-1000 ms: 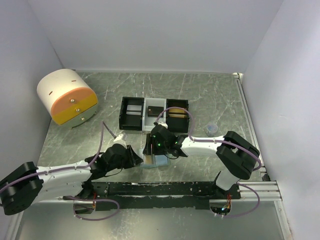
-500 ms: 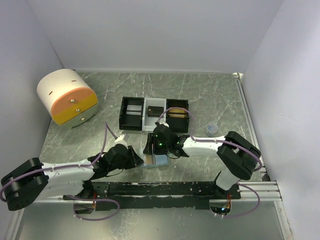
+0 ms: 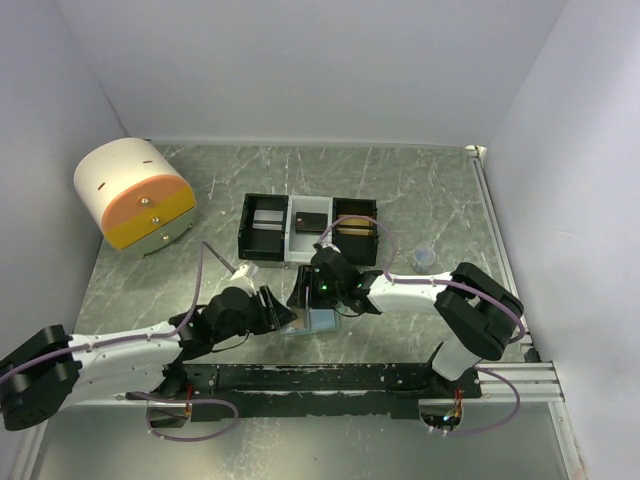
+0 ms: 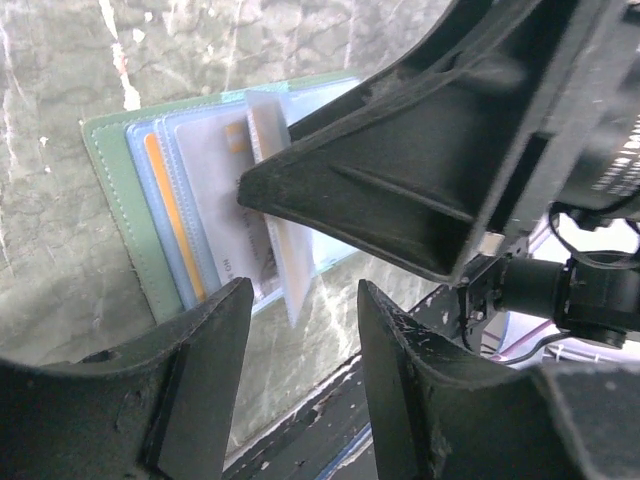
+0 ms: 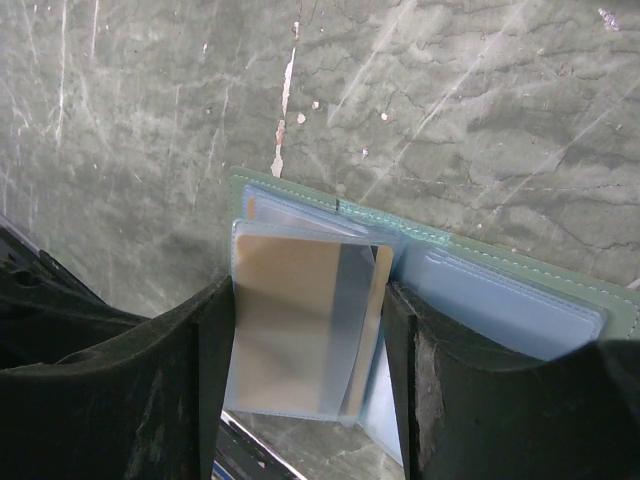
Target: Take the credit cards out of the card holder
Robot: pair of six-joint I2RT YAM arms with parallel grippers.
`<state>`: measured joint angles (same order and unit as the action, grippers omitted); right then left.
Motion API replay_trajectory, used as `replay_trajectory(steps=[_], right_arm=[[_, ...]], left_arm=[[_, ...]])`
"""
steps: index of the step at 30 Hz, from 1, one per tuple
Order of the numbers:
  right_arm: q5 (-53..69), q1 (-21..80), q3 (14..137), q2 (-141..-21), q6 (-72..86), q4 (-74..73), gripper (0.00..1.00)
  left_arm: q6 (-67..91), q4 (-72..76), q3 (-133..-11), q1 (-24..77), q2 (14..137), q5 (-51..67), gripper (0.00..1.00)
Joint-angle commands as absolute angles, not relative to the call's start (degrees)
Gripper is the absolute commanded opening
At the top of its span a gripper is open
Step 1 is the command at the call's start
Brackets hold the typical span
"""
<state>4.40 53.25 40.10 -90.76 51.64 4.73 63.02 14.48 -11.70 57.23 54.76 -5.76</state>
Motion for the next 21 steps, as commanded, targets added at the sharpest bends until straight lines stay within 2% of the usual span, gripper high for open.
replay_trajectory(steps=[1,5,12,21], right_arm=[[4.87,53.07,38.88,-91.0,51.94,3.7,0.55],[5.16,53.06,38.72,-90.75,52.02,3.94,0.55],[5.96,52.97,39.33,-89.83,51.59,3.62,0.56],[5.22,51.94,41.77,-85.57,50.06,-0.08,0.76]], left_arm=[[62.75,21.29,-11.08,57.66,59.31,-3.41,0.57],[62.47,25.24,-12.01,57.74,63.21,-2.11,0.53],[61.38,29.28,-15.2,57.72,69.0,-0.07,0.41],[60.77,28.93,-17.2,57.74,71.87,0.68,0.43]])
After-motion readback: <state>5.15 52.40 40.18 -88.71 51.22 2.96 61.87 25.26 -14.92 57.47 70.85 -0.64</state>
